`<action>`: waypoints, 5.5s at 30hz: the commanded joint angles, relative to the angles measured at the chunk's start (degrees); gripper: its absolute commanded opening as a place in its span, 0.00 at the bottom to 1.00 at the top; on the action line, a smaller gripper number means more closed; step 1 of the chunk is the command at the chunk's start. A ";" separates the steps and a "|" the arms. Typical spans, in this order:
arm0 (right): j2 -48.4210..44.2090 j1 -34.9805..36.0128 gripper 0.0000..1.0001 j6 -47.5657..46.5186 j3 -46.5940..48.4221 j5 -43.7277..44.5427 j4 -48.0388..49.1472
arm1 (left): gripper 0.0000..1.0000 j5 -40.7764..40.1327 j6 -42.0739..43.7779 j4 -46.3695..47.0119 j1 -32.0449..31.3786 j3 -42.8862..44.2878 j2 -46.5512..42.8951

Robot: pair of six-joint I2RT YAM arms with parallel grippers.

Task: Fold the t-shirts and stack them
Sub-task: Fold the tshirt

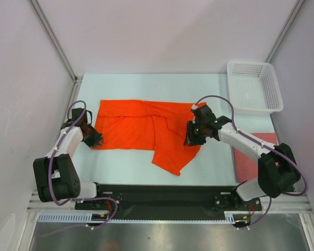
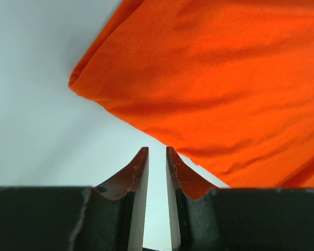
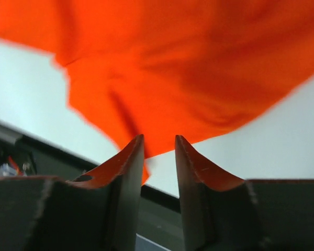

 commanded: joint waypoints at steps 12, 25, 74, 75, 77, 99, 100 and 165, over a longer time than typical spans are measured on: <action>20.59 -15.76 0.02 -4.85 5.54 5.46 5.20 | 0.25 2.46 0.25 0.88 -0.18 3.54 0.07; 27.89 -21.65 0.04 -10.03 17.23 20.59 -3.68 | 0.25 4.48 1.22 2.29 -0.18 4.07 -0.02; -36.51 -5.04 0.72 39.35 -37.78 -10.62 8.79 | 0.48 -2.82 -11.88 6.94 10.01 -6.03 4.20; -37.31 -4.95 0.72 40.75 -38.22 -10.44 8.97 | 0.47 -2.81 -11.79 7.82 10.01 -6.30 4.64; -38.46 -4.69 0.71 41.82 -39.18 -9.83 9.32 | 0.46 -1.42 -11.70 8.61 10.10 -7.09 5.17; -36.36 6.21 0.62 63.95 -47.36 1.86 26.10 | 0.18 -1.32 -9.07 11.34 11.16 -10.79 5.34; -36.09 6.21 0.61 64.58 -47.80 2.74 26.63 | 0.17 -1.32 -8.89 11.34 11.16 -10.87 5.26; 23.05 -24.11 0.00 8.16 32.70 -19.05 1.42 | 0.00 -3.43 -3.53 7.74 4.65 14.70 16.59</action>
